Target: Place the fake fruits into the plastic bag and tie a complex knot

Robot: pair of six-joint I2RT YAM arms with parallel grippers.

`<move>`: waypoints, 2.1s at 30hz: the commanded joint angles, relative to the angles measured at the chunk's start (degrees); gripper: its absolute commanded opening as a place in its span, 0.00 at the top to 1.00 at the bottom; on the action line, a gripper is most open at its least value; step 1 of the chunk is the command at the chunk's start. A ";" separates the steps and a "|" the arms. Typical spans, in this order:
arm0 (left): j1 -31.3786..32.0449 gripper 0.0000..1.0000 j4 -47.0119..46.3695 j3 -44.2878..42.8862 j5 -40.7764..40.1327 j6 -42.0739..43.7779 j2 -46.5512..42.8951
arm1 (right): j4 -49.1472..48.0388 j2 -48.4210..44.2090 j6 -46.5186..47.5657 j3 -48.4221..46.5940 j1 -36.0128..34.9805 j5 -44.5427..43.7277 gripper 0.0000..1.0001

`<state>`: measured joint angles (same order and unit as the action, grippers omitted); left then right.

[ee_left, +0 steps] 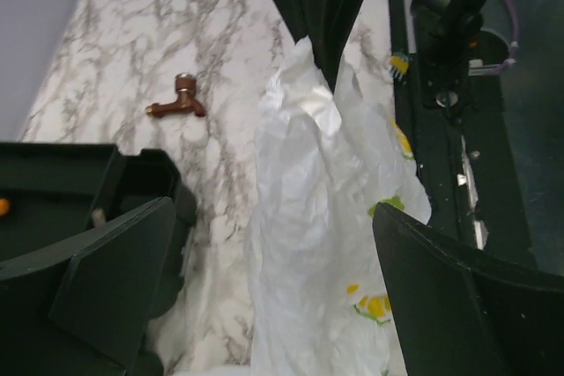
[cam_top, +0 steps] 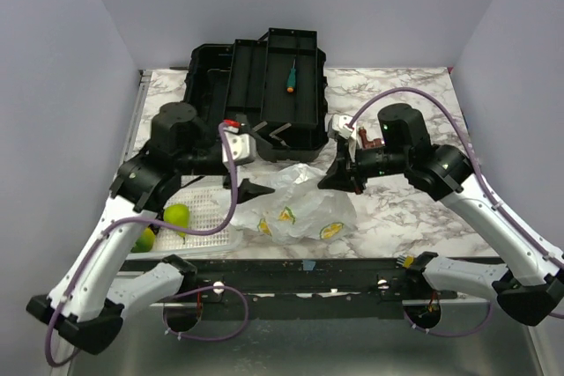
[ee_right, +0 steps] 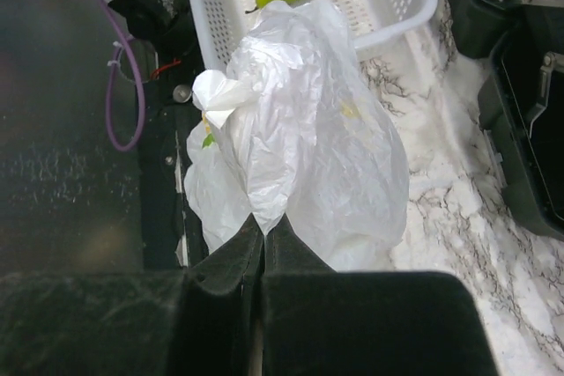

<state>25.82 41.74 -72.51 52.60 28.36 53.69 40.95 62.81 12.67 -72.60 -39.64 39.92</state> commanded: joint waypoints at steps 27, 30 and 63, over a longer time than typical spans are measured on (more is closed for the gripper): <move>-18.06 1.00 -57.75 11.48 17.84 -64.70 5.68 | -5.35 -4.26 -2.19 11.57 0.17 -6.24 0.07; -19.04 1.00 -58.88 11.34 17.52 -66.23 6.81 | -7.55 -4.84 -3.47 13.55 0.18 -6.01 0.40; -20.73 0.02 -39.56 25.92 -5.44 -38.98 -20.04 | -51.65 -6.16 -67.76 12.42 16.35 0.92 0.99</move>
<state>5.85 0.99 -49.12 39.18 -6.87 33.15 -4.29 57.08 -53.25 -60.45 -24.14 44.91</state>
